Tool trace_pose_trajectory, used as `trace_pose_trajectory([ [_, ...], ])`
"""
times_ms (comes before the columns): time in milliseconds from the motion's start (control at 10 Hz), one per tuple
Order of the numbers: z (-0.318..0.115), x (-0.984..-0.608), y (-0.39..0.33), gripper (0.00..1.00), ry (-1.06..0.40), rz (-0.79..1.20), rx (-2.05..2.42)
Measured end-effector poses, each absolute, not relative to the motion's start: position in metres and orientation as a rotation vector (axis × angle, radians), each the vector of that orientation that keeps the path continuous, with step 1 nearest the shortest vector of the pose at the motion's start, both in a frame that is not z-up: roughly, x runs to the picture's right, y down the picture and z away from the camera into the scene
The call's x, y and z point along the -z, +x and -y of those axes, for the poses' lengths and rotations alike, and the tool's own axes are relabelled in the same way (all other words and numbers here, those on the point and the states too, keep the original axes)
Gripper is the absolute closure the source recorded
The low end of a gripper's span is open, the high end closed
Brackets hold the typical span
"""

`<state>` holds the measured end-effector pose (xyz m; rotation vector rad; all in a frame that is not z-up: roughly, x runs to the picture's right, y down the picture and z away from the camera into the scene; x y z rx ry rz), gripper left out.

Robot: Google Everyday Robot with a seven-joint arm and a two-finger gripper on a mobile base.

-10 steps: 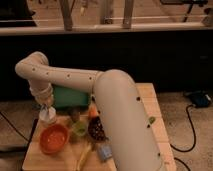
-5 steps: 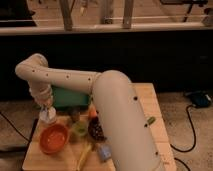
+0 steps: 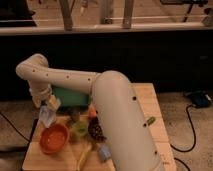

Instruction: Place towel in paper cup

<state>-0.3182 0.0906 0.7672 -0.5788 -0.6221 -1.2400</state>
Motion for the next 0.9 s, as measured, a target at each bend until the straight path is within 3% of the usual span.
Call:
trace_pose_trajectory([
  [900, -0.0912, -0.7664, -0.3211, 0.2, -0.59, 0.632, 1.27],
])
